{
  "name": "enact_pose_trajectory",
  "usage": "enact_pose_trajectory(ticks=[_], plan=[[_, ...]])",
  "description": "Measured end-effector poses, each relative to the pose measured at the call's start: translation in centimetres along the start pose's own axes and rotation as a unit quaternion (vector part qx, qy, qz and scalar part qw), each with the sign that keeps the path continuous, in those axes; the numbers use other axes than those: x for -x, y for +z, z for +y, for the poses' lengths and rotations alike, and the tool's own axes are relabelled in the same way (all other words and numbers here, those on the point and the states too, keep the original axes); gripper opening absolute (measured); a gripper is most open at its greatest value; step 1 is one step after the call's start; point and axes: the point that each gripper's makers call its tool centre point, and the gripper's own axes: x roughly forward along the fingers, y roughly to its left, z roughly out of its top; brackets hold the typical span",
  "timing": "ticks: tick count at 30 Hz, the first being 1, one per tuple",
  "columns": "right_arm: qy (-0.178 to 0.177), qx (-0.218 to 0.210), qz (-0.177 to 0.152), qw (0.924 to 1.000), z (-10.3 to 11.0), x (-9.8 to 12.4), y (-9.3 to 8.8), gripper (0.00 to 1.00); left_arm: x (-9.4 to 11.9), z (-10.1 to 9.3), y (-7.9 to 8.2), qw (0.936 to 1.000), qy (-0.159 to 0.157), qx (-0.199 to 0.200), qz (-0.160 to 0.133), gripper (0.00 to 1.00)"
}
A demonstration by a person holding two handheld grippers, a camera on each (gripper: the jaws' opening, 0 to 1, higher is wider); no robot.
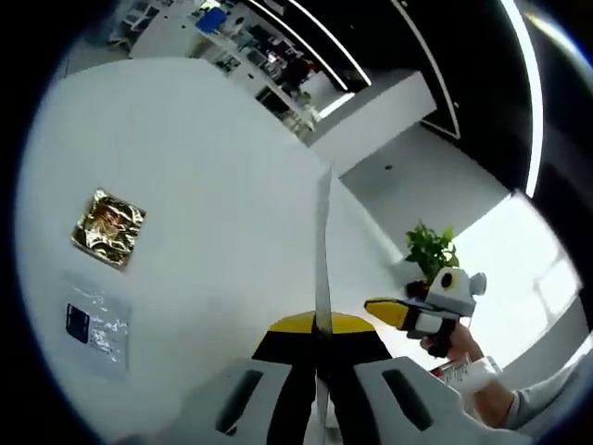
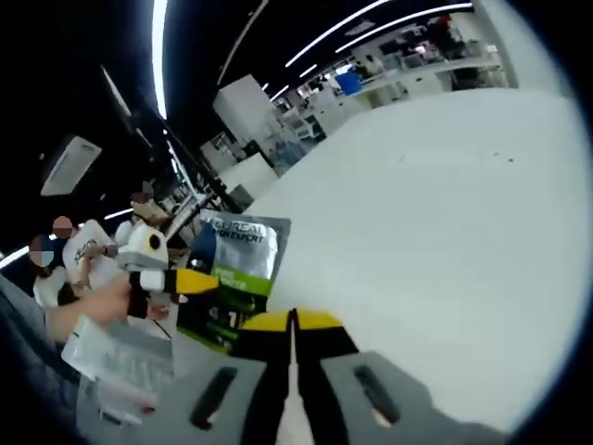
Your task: Arrange the skincare products in the storage area until every visible bottle or jar stands upright without overlapping.
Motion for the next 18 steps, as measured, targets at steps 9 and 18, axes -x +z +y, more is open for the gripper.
enact_pose_trajectory(ticks=[9,18], plan=[[-0.014,0.019,-0.04,0.9989,0.7,2.5,2.5,0.01,2.7,-1.5,2.2,0.9988,0.0,-0.043,-0.025,0.0],[-0.022,0.035,-0.074,0.9964,1.7,4.5,4.2,0.01,5.0,-2.1,2.8,0.9959,0.009,-0.085,-0.028,0.0]])
